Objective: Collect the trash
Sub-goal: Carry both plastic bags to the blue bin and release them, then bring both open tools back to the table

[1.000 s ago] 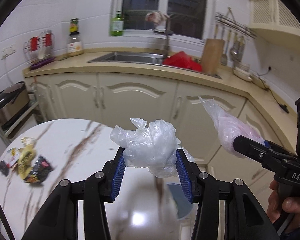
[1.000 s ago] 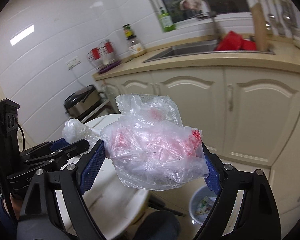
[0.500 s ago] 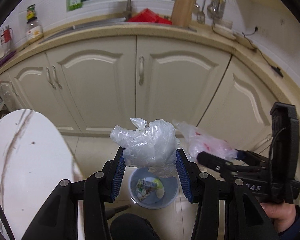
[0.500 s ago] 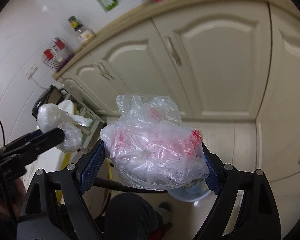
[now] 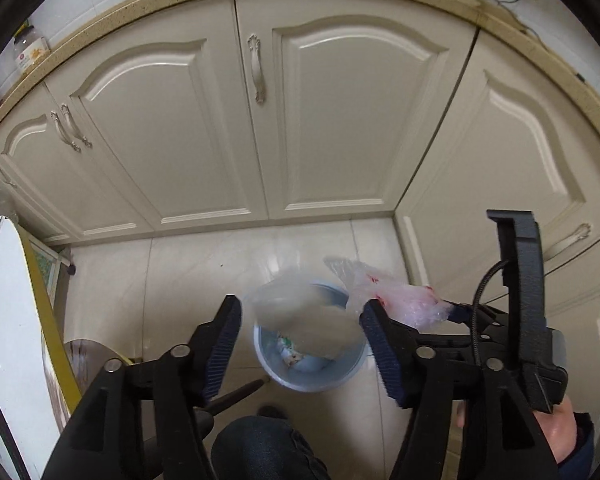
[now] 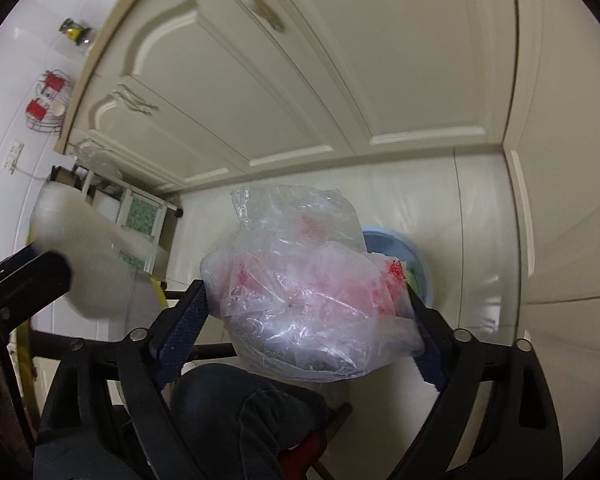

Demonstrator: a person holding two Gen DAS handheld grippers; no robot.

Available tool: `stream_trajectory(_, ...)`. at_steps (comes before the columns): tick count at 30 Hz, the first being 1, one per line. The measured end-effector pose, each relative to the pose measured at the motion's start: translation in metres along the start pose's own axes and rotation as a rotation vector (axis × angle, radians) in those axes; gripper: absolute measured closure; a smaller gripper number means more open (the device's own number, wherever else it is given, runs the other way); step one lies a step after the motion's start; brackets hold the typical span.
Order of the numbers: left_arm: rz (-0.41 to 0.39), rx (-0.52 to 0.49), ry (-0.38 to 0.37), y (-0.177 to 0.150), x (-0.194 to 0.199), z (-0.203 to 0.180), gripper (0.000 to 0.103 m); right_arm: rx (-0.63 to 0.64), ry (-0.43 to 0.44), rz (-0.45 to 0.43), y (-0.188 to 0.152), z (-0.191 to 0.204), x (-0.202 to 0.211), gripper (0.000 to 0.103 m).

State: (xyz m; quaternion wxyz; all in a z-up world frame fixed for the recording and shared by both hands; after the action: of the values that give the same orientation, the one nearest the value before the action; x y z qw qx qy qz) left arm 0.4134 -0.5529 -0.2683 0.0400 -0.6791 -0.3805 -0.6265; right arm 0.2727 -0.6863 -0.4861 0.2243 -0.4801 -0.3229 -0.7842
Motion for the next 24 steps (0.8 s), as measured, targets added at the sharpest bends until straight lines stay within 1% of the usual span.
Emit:
stream_trajectory(1, 0.000, 0.001, 0.003, 0.002, -0.005, -0.001, 0.039, -0.005, -0.006, 0.013, 0.001, -0.002, -0.005, 0.007)
stream_trajectory(3, 0.000, 0.004, 0.008, 0.006, -0.011, -0.002, 0.039, -0.015, -0.017, 0.033, -0.001, -0.007, -0.014, 0.008)
stream_trajectory(4, -0.002, 0.006, 0.013, 0.010, -0.013, -0.001, 0.039, -0.019, -0.017, 0.039, -0.001, -0.009, -0.016, 0.005)
stream_trajectory(5, -0.004, 0.009, 0.017, 0.013, -0.015, 0.000, 0.039, -0.027, -0.021, 0.047, -0.003, -0.011, -0.019, 0.000)
stream_trajectory(8, -0.015, 0.015, 0.025, 0.003, -0.007, 0.000, 0.038, -0.049, -0.034, 0.057, -0.004, -0.017, -0.023, 0.000)
stream_trajectory(11, -0.037, 0.020, 0.025, 0.002, -0.001, -0.002, 0.038, -0.062, -0.052, 0.057, -0.004, -0.021, -0.022, 0.000)
stream_trajectory(14, -0.068, 0.031, 0.023, -0.002, 0.014, 0.001, 0.038, -0.062, -0.065, 0.051, -0.005, -0.020, -0.018, 0.000)
stream_trajectory(15, -0.077, 0.035, 0.021, -0.005, 0.025, 0.005, 0.038, -0.061, -0.066, 0.049, -0.005, -0.020, -0.016, 0.000)
stream_trajectory(16, -0.089, 0.038, 0.020, -0.011, 0.036, 0.001, 0.038, -0.062, -0.067, 0.045, -0.004, -0.019, -0.014, 0.000)
stream_trajectory(24, -0.168, 0.058, 0.021, -0.023, 0.084, 0.000, 0.038, -0.055, -0.079, -0.002, -0.003, -0.010, 0.010, 0.000)
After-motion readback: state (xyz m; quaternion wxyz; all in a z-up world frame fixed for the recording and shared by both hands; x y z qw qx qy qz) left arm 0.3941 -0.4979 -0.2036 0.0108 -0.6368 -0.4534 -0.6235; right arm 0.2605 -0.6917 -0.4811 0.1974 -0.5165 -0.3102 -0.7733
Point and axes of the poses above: each gripper's, at about its wrist camera, not at the fingertips, and x roughly against the way its jaws point, z to its left, y to its top, the point moved 8 cm from there along -x, roughly the way its jaws point, and after that the axes turned 14 degrees about -y, right-handed, at the moved point
